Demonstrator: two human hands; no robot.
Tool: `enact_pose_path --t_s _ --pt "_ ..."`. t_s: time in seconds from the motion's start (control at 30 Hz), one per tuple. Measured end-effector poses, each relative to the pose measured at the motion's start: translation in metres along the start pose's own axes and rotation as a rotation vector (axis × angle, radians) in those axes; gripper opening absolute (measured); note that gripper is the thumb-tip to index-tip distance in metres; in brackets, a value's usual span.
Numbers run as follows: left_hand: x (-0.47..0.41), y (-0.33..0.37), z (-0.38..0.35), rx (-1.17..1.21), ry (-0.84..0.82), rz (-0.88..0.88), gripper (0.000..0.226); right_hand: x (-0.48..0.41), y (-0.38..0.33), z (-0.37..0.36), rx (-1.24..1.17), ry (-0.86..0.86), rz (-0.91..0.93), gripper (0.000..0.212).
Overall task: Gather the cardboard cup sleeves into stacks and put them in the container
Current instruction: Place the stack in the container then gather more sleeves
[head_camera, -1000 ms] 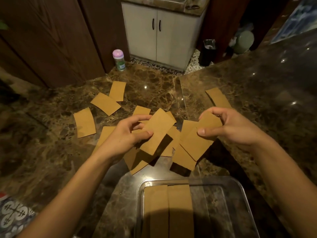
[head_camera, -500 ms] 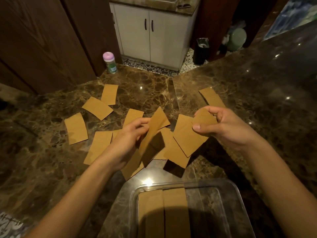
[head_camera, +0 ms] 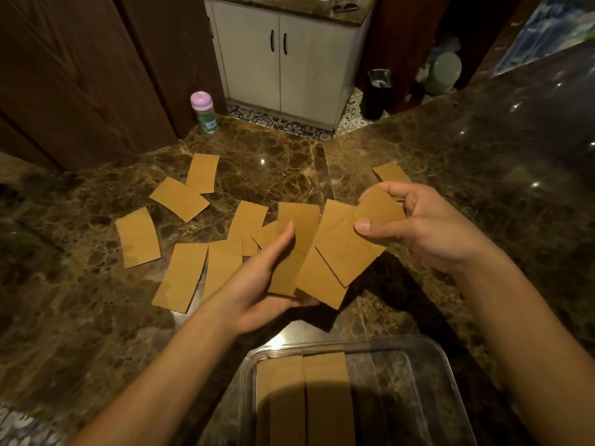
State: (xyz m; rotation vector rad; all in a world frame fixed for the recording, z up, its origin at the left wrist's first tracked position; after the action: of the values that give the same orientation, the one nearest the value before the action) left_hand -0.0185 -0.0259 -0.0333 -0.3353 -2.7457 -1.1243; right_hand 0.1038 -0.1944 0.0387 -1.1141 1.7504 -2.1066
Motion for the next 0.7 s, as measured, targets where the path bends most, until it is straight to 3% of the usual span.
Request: enact_pose_path --t_s 0.13,0.27,0.43,0.57,0.7 --pt "0.002 -0.007 -0.012 -0.040 -0.176 0.021 0.044 -0.008 0.002 -0.008 0.076 0.025 0.014 0.032" --pt "0.001 -0.004 -0.007 -0.069 -0.147 -0.074 0.042 -0.012 0.007 -0.004 0.010 0.060 0.005 0.023" --pt "0.003 0.003 0.001 -0.047 -0.082 -0.118 0.043 -0.008 0.000 0.016 -0.017 0.152 -0.021 0.039" --pt "0.003 0.001 0.003 -0.011 -0.053 -0.082 0.056 -0.004 -0.009 0.013 0.175 0.188 -0.001 0.056" --pt "-0.001 0.001 -0.003 -0.001 -0.029 -0.040 0.042 -0.008 -0.014 -0.011 0.390 0.211 0.118 0.041"
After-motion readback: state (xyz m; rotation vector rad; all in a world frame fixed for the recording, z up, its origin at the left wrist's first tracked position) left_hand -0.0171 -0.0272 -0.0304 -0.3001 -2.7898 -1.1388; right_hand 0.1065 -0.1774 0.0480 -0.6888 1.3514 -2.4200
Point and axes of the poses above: each hand's wrist, its own x-axis away from the middle knuckle, its own z-axis out of the back of the hand, y = z × x, the point moved 6 cm from there along -x, towards the middle knuckle, and after that the axes turned 14 degrees about -z, right-handed, at the moved point
